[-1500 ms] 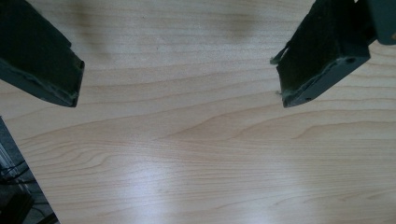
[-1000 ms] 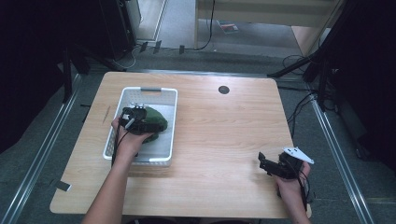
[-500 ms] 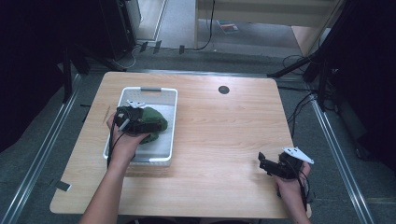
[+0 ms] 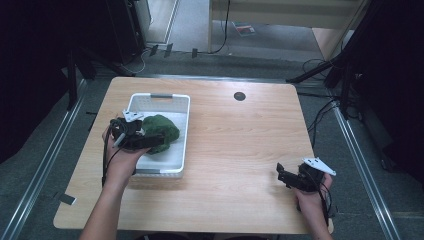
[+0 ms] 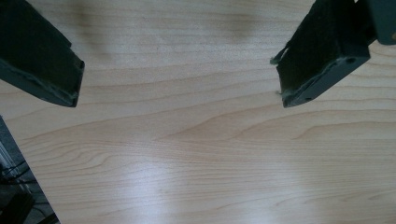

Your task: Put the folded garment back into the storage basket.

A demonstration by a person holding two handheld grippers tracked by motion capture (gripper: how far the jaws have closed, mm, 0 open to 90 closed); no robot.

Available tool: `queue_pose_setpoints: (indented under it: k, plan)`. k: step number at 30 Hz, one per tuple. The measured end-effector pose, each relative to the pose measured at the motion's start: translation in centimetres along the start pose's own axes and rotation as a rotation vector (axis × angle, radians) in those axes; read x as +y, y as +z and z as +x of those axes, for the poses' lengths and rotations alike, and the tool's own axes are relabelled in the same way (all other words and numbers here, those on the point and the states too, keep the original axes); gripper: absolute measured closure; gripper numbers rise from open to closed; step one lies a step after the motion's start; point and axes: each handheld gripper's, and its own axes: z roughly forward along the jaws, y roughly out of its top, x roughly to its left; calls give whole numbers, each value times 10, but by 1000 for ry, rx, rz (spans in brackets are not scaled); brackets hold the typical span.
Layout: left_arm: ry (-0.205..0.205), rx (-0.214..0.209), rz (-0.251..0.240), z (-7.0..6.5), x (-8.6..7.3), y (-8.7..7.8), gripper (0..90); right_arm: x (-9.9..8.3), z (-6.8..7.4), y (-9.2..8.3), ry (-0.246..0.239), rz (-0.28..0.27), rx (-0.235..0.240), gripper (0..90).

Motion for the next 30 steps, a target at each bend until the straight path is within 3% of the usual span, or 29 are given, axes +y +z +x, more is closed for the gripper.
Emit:
queue_pose_setpoints:
  k: [6, 17, 30]
  plan:
    - [-51, 15, -48, 22, -12, -17, 0, 0, 0, 0, 1, 1, -1, 7]
    - [-108, 40, -114, 60, -37, -47, 0, 0, 0, 0, 6, 0, -3, 7]
    - [-200, 87, -188, 110, -86, -70, 0, 0, 0, 0, 2, 4, -6, 7]
